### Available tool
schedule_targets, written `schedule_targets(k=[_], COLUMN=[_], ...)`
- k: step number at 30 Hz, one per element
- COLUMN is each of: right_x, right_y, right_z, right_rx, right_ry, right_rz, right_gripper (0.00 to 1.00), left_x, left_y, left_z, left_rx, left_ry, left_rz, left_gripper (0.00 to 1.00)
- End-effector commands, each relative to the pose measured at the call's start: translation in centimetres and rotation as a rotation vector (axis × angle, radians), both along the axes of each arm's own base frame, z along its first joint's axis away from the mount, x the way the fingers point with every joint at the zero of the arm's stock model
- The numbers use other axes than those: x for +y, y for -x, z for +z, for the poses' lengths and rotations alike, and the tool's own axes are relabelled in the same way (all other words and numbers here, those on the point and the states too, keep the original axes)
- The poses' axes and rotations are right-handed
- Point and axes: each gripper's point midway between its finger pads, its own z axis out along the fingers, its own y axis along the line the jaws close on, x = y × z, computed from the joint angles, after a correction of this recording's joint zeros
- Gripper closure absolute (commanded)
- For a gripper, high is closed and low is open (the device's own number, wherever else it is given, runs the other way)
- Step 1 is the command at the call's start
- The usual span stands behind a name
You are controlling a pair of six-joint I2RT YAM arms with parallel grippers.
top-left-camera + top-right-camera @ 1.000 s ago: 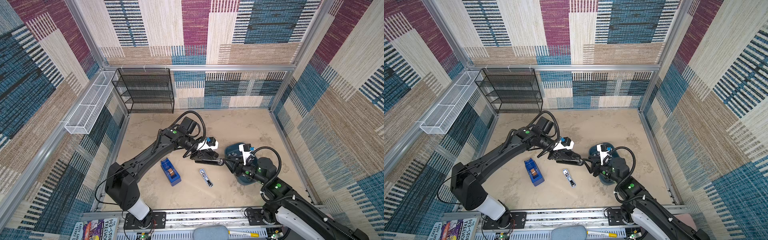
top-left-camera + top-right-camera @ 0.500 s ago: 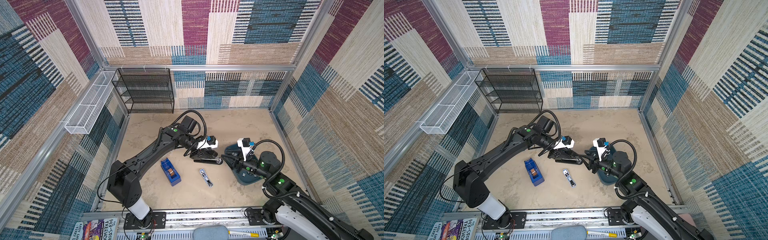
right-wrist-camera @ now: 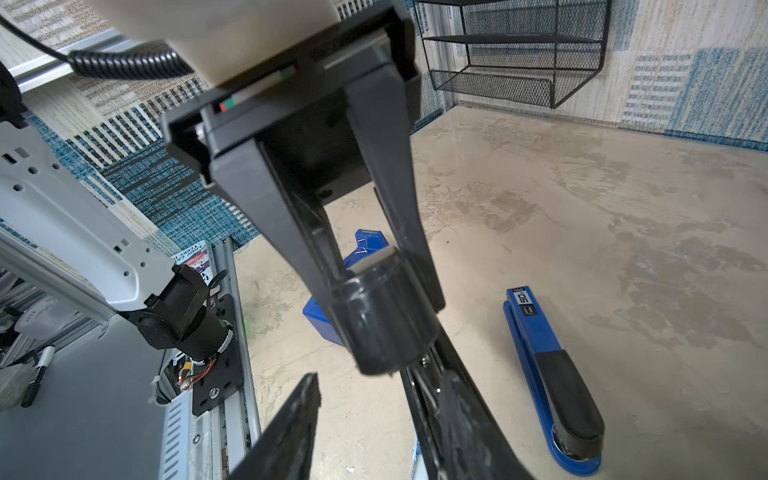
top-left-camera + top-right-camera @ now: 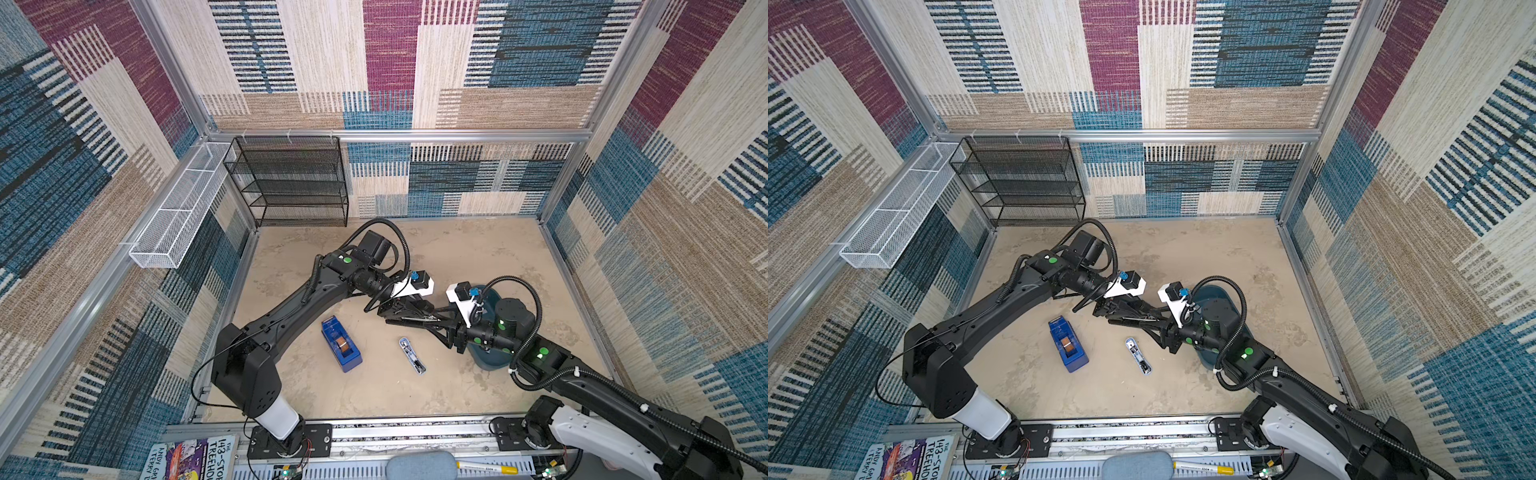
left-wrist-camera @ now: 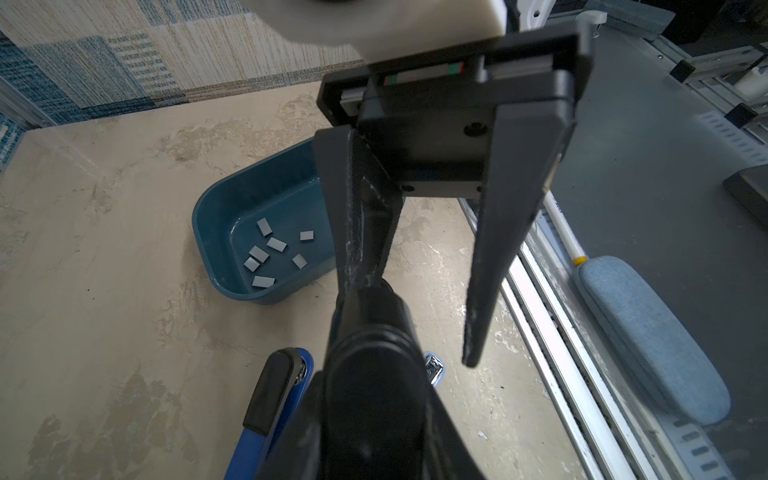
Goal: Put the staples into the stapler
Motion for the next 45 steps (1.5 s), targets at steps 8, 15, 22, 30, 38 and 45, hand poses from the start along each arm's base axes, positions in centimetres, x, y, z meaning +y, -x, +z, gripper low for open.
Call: schedule_targets(k=[8,15,22,30,38,45], right_x=[-0.4,-1.5,-0.1,-0.6,-1.1,0.3], right_y=[-0.8,-1.1,-0.6,-1.2,-0.5,-0.4], right_z=[-0.7,-0.1,-0.9,-0.1,1.7,1.6], right_rx=[-0.026,-0.06,-0.036,-0.061,-0.088,-0.064], right_ry=[0.031,0.016,0.025,0.024,-0.008,0.011], right_rz=[-0.044,-0.111,-0.02,-0.068,-0.07,-0.008], right_gripper=[0.49,0.43,0.46,0.41,0.23,0.36], left_x=[0.3,0.6,0.5,0.5,0.5,0.5], left_y=[1.4,1.6,1.9,1.7,1.2,1.4], left_z=[1.5,1.7,2.0,1.8,1.2,1.4], left_rx=[0.001,0.015,0.027,0.012,0.022,0.024], left_ry=[0.06,0.06,0.077,0.081,0.063,0.072], left_rz=[-0.077,-0.084,-0.094,-0.107,-0.095,-0.099], left_gripper=[1.0,1.0,1.0,1.0,1.0,1.0])
